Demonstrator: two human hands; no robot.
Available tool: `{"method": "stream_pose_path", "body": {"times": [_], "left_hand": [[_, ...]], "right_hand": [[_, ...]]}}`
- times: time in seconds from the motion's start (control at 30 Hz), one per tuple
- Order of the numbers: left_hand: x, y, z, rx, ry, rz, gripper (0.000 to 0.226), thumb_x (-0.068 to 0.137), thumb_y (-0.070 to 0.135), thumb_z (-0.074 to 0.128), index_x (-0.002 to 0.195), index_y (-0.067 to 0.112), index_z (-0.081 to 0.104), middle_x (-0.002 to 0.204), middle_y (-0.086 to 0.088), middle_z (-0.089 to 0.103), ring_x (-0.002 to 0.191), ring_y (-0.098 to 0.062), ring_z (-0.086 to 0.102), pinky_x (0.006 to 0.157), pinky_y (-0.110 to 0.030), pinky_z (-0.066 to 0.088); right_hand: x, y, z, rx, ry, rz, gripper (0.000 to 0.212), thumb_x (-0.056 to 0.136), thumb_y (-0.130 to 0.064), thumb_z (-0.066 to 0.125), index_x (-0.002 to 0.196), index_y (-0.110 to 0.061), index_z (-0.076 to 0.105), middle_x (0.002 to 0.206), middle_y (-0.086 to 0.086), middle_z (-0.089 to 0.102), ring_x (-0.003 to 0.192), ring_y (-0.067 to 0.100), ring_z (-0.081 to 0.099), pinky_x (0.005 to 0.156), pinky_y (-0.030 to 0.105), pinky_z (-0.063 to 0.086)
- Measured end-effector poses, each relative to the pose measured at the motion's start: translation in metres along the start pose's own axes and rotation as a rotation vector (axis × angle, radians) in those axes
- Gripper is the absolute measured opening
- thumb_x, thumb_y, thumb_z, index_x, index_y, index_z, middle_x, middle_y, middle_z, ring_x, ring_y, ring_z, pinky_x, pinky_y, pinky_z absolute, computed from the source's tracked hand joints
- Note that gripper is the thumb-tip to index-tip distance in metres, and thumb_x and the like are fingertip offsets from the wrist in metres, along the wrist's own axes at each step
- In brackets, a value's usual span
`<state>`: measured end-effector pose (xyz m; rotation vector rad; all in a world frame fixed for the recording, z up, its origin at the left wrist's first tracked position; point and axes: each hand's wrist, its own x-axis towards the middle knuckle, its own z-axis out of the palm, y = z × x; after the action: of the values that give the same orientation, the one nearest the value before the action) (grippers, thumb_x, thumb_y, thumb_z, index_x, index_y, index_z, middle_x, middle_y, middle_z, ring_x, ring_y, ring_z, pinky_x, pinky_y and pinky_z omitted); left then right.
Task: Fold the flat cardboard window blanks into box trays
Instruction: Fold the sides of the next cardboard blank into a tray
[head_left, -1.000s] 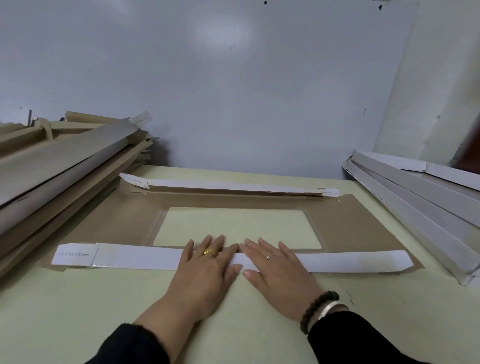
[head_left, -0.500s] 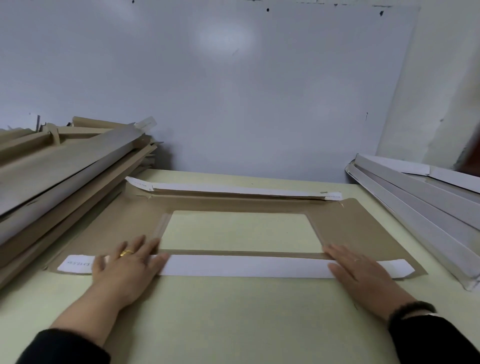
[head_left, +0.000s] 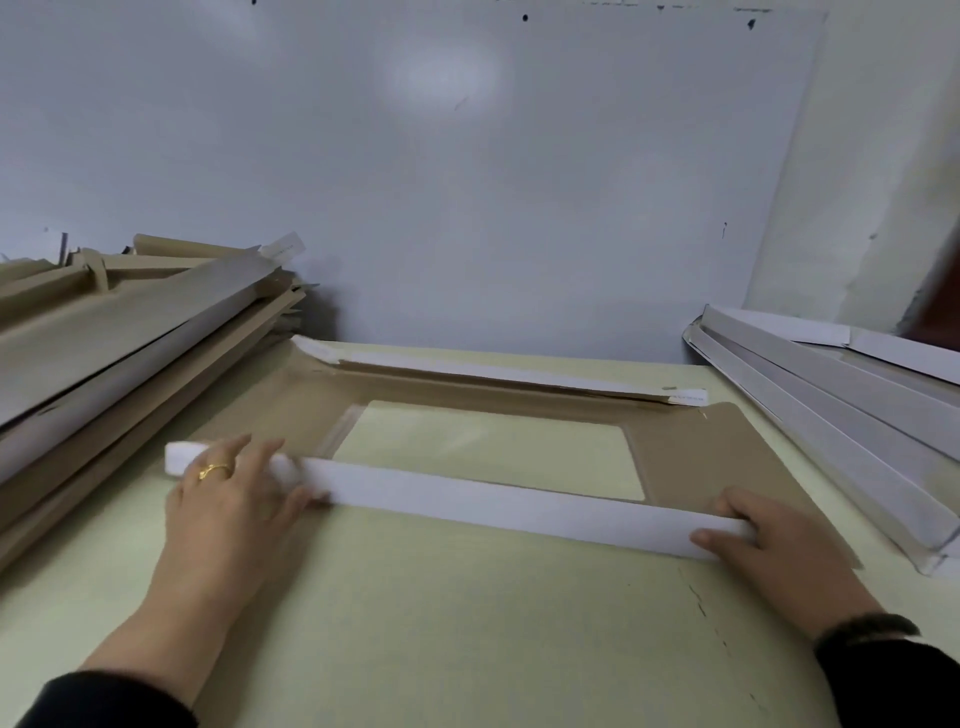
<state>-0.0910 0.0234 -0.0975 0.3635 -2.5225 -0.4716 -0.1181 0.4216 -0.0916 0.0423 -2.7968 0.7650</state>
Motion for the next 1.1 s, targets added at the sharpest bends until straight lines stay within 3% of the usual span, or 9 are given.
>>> {"method": "stream_pose_path", "body": {"times": [0.13, 0.27, 0.37, 0.53, 0.67, 0.77, 0.93, 1.0, 1.1], "left_hand": [[-0.013, 0.032, 0.006, -0.048, -0.143, 0.238, 0.052, 0.073, 0.018, 0.077, 0.121, 0.009, 0.06, 0.127, -0.02, 0.051, 0.106, -0.041, 0.054, 0.09, -0.044, 0.044], [-0.039, 0.078, 0.022, -0.016, -0.311, 0.482, 0.055, 0.091, 0.04, 0.05, 0.141, 0.035, 0.028, 0.143, 0.001, 0.02, 0.107, -0.016, 0.052, 0.086, -0.023, 0.039], [-0.052, 0.103, 0.028, 0.1, -0.289, 0.616, 0.05, 0.095, 0.03, 0.036, 0.142, 0.033, 0.017, 0.141, -0.001, 0.02, 0.102, -0.02, 0.05, 0.072, -0.026, 0.03], [-0.05, 0.097, 0.022, 0.185, -0.243, 0.701, 0.045, 0.063, 0.019, 0.074, 0.108, 0.022, 0.067, 0.097, -0.003, 0.065, 0.065, -0.018, 0.06, 0.048, -0.018, 0.041], [-0.035, 0.075, 0.017, 0.109, -0.312, 0.56, 0.065, 0.079, 0.021, 0.017, 0.14, 0.03, 0.036, 0.138, 0.003, 0.04, 0.112, -0.017, 0.046, 0.088, -0.021, 0.043], [-0.024, 0.055, 0.018, 0.065, -0.258, 0.583, 0.066, 0.082, 0.019, 0.009, 0.143, 0.036, 0.029, 0.14, 0.01, 0.032, 0.12, -0.01, 0.037, 0.095, -0.017, 0.034], [-0.018, 0.048, 0.011, 0.116, -0.263, 0.665, 0.054, 0.084, 0.009, 0.036, 0.13, 0.032, 0.052, 0.124, 0.007, 0.054, 0.103, -0.013, 0.055, 0.079, -0.01, 0.041], [-0.015, 0.04, 0.015, 0.075, -0.296, 0.635, 0.057, 0.092, 0.013, 0.019, 0.139, 0.041, 0.034, 0.14, 0.012, 0.034, 0.121, -0.008, 0.038, 0.092, -0.009, 0.028], [-0.011, 0.036, 0.022, -0.083, -0.402, 0.543, 0.047, 0.101, 0.022, 0.031, 0.14, 0.046, 0.024, 0.147, 0.018, 0.017, 0.134, 0.0, 0.019, 0.103, -0.008, 0.013]], "right_hand": [[-0.005, -0.02, 0.014, 0.104, -0.076, -0.06, 0.021, 0.082, -0.018, 0.066, 0.068, -0.02, 0.051, 0.066, -0.002, 0.055, 0.067, 0.017, 0.051, 0.06, 0.021, 0.035], [-0.018, -0.061, 0.031, 0.305, -0.11, -0.193, 0.024, 0.082, -0.002, 0.062, 0.085, -0.025, 0.058, 0.049, -0.011, 0.051, 0.051, 0.003, 0.047, 0.053, 0.011, 0.035], [-0.032, -0.087, 0.044, 0.534, -0.203, -0.27, 0.033, 0.083, 0.007, 0.056, 0.096, -0.024, 0.058, 0.05, -0.006, 0.047, 0.051, 0.002, 0.041, 0.055, 0.012, 0.033], [-0.046, -0.105, 0.047, 0.807, -0.451, -0.327, 0.042, 0.084, -0.017, 0.065, 0.12, -0.03, 0.048, 0.077, -0.003, 0.058, 0.071, 0.006, 0.055, 0.07, 0.018, 0.044], [-0.045, -0.083, 0.032, 0.303, -0.498, -0.588, 0.082, 0.06, -0.053, 0.076, 0.128, -0.055, 0.03, 0.126, -0.038, 0.041, 0.121, -0.016, 0.033, 0.101, 0.006, 0.026], [-0.042, -0.067, 0.025, -0.038, -0.44, -0.666, 0.08, 0.07, -0.056, 0.065, 0.122, -0.063, 0.006, 0.13, -0.049, 0.007, 0.122, -0.029, 0.008, 0.102, 0.0, 0.008], [-0.041, -0.058, 0.005, -0.081, -0.27, -0.704, 0.051, 0.067, -0.009, 0.054, 0.112, -0.03, 0.067, 0.118, -0.016, 0.062, 0.102, 0.001, 0.062, 0.084, 0.018, 0.05], [-0.05, -0.071, 0.002, -0.149, -0.25, -0.747, 0.037, 0.073, -0.012, 0.05, 0.094, -0.031, 0.074, 0.102, -0.018, 0.069, 0.087, -0.004, 0.066, 0.082, 0.011, 0.046], [-0.061, -0.088, 0.015, -0.26, -0.203, -0.834, 0.054, 0.091, -0.012, 0.028, 0.082, -0.035, 0.075, 0.096, -0.023, 0.069, 0.086, -0.01, 0.063, 0.089, 0.007, 0.039]]}}
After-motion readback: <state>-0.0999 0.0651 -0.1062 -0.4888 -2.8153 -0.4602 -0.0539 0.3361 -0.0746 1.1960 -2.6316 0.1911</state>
